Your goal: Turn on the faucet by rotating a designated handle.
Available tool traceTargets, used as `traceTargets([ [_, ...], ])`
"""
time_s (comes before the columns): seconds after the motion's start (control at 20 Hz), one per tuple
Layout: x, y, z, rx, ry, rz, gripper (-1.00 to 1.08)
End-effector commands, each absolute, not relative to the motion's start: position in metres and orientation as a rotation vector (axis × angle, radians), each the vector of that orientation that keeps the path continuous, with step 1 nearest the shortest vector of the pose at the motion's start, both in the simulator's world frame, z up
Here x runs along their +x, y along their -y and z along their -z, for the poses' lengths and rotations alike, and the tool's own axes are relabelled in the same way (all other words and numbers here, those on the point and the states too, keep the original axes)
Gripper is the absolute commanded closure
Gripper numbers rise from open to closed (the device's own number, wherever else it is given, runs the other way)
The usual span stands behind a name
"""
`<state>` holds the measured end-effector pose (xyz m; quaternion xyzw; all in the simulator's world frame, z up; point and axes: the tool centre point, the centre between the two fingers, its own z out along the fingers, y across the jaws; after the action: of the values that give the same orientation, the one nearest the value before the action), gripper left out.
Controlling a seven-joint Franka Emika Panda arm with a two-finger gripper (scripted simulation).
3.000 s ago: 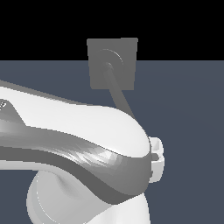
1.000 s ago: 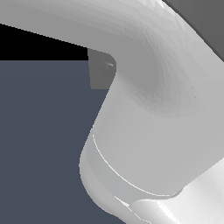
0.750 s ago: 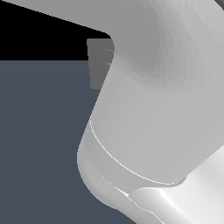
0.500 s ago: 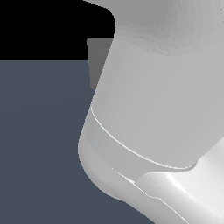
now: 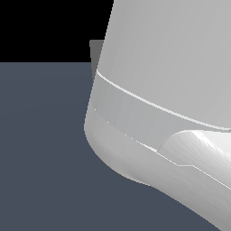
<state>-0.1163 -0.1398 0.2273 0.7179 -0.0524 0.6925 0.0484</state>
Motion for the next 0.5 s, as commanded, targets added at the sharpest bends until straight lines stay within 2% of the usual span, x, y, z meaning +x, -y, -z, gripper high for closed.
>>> traceTargets([
  [0.0,-0.113,0.141,-0.243,2.166,0.149,-2.131,1.08],
  [0.45,-0.113,0.146,-0.273,2.153,0.135,-2.130,1.08],
])
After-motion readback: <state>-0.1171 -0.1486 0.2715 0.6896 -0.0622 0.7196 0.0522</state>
